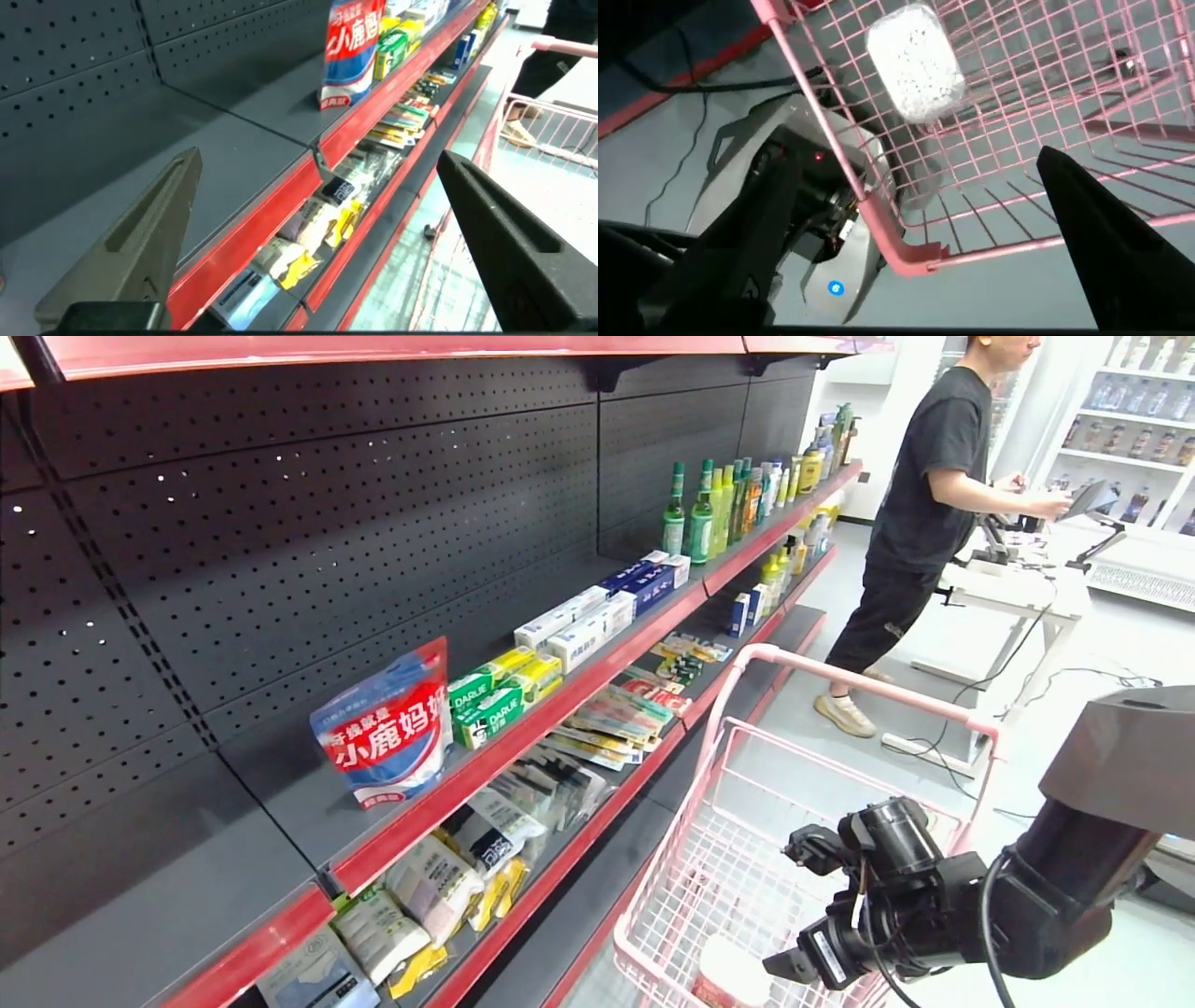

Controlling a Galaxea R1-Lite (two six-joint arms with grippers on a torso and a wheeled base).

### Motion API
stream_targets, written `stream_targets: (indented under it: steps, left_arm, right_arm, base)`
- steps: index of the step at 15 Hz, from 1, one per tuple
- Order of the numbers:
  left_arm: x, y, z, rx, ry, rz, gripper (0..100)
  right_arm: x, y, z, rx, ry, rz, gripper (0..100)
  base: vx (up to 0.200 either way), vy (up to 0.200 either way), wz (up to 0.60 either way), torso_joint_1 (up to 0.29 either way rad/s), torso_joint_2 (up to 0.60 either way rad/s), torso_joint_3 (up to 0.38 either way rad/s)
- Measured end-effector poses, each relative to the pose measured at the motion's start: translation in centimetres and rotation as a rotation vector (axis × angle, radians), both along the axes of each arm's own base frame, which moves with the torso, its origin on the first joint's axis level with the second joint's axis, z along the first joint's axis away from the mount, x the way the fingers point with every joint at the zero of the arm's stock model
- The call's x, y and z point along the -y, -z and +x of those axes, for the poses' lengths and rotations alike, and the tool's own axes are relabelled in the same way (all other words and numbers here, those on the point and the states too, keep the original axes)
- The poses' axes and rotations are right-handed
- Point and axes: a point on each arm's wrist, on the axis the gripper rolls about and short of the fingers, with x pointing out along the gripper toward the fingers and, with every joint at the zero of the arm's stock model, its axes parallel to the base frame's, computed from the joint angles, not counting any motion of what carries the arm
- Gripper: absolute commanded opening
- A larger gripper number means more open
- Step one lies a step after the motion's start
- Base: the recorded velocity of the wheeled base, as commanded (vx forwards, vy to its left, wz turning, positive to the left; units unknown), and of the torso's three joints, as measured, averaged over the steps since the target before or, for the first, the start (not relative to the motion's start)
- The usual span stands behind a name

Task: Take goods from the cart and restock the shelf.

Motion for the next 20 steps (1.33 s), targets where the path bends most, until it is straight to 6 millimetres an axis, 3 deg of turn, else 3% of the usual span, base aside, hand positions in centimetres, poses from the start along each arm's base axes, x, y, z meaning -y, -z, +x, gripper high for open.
stream_targets:
  steps: [11, 20]
  left_arm:
    - [0.0, 0.0, 0.0, 0.0, 0.001, 0.0, 100]
    - [0.0, 0.0, 0.0, -0.001, 0.0, 0.0, 100]
  right_arm:
    - [-0.8, 2.1, 0.9, 0.018, -0.17, -0.023, 100]
    - [-1.2, 2.5, 1.8, 0.044, -0.249, -0.01, 100]
  base:
    - [0.0, 0.0, 0.0, -0.132, 0.3, 0.167]
    - [0.0, 0.0, 0.0, -0.123, 0.29, 0.168]
